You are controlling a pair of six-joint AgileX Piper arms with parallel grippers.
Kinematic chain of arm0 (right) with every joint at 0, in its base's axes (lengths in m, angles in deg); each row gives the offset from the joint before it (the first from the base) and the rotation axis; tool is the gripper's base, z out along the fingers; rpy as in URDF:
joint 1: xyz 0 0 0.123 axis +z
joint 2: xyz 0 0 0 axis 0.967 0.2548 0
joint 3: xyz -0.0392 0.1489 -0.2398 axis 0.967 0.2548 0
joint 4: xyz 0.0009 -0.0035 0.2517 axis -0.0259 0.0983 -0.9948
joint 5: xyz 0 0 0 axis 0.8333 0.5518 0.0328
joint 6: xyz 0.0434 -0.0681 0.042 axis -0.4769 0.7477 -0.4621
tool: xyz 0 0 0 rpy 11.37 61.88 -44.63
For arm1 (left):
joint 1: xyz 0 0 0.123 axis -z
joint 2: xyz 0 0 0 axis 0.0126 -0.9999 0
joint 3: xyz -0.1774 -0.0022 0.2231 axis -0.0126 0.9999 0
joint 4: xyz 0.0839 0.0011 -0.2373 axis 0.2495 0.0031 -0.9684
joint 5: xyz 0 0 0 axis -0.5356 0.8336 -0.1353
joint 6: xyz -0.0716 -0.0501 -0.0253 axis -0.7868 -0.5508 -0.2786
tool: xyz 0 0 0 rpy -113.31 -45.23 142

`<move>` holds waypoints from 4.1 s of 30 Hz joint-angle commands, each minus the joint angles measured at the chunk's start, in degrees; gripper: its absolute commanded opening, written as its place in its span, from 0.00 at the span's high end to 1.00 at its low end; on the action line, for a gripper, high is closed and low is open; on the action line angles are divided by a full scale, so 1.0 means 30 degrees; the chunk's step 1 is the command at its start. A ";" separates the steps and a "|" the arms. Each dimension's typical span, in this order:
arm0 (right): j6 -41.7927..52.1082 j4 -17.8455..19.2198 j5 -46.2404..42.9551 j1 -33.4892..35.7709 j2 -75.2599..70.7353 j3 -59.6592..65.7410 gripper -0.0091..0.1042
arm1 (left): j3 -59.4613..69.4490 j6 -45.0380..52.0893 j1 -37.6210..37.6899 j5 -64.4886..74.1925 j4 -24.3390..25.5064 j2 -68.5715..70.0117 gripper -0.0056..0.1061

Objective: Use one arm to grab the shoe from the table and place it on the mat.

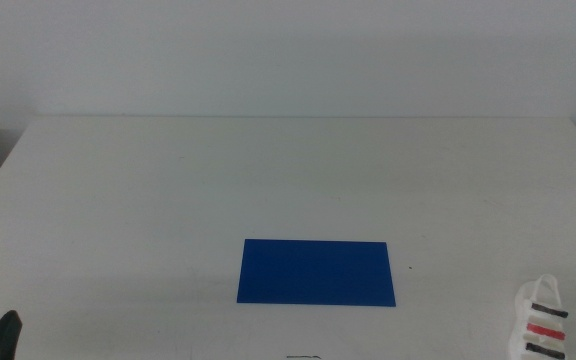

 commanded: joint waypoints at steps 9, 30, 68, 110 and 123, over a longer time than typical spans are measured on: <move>0.0028 0.0182 0.5226 -0.0144 0.0719 -0.5134 0.26 | -0.0064 -0.0282 0.0088 -0.1587 -0.0164 0.0369 0.11; -0.3884 -0.1049 1.6776 0.0012 1.4614 -1.6772 0.26 | -0.0064 -0.0282 0.0088 -0.1587 -0.0164 0.0369 0.11; -1.1611 0.2582 1.4224 0.2892 2.9872 -1.9424 0.26 | -0.0064 -0.0282 0.0088 -0.1587 -0.0164 0.0369 0.11; -1.2131 0.2853 1.3606 0.4062 3.1146 -2.0022 0.93 | -0.0064 -0.0282 0.0088 -0.1587 -0.0164 0.0369 0.11; -1.5174 0.3118 1.6968 0.9058 3.3967 -2.7648 0.92 | -0.0064 -0.0282 0.0088 -0.1587 -0.0164 0.0369 0.11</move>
